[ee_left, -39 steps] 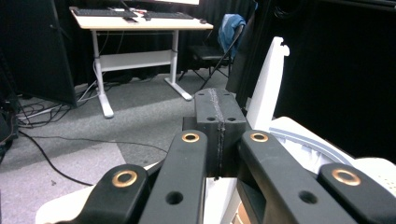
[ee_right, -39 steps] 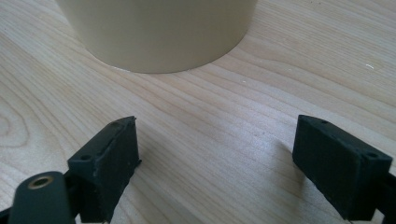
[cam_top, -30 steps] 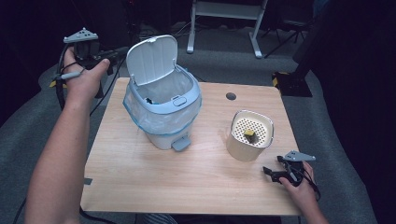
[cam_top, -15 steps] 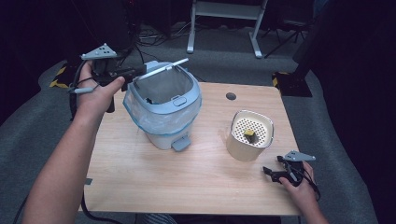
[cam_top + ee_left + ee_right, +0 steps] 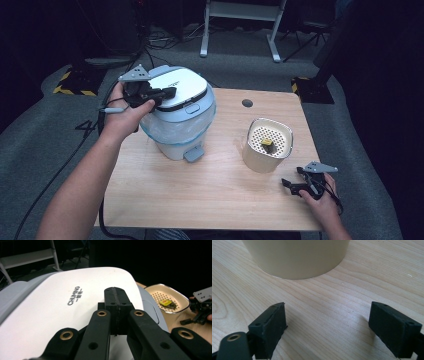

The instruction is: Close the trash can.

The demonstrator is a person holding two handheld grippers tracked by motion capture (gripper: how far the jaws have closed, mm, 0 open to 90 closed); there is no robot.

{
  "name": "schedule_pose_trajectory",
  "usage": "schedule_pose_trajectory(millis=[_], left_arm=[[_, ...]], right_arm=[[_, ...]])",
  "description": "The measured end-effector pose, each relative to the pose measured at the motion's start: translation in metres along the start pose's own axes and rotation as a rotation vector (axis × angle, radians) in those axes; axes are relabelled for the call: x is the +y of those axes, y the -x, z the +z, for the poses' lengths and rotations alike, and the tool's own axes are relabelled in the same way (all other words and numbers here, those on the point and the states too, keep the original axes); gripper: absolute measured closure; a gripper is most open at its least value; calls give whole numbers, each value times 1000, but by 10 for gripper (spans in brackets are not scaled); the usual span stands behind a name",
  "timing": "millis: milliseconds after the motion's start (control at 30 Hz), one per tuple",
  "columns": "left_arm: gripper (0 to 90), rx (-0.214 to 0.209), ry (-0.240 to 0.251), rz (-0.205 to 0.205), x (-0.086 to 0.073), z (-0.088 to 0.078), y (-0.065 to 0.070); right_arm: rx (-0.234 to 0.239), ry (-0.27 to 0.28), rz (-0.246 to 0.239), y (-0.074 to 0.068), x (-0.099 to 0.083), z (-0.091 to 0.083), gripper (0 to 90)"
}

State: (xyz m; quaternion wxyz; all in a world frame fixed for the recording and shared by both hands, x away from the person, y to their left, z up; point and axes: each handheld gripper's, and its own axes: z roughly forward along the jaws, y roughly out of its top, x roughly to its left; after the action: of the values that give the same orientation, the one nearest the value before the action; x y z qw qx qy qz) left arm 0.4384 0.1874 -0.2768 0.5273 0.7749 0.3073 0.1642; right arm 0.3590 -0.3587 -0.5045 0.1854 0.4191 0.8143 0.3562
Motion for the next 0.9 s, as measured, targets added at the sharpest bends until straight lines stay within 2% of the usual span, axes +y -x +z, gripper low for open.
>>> schedule_pose_trajectory(millis=[267, 400, 433, 600, 800, 900], left_arm=[[900, -15, -47, 26, 2, 15, 10], [900, -41, -63, 20, 5, 20, 15], [900, -38, -70, 30, 7, 20, 15], [900, -8, -126, 17, 13, 21, 20], [900, 11, -155, 11, 17, 22, 22], [900, 54, -161, 24, 18, 22, 22]], right_arm=[[0, 0, 0, 0, 0, 0, 143], [0, 0, 0, 0, 0, 0, 144], [0, 0, 0, 0, 0, 0, 144], [0, 0, 0, 0, 0, 0, 144], [0, 0, 0, 0, 0, 0, 144], [0, 0, 0, 0, 0, 0, 143]])
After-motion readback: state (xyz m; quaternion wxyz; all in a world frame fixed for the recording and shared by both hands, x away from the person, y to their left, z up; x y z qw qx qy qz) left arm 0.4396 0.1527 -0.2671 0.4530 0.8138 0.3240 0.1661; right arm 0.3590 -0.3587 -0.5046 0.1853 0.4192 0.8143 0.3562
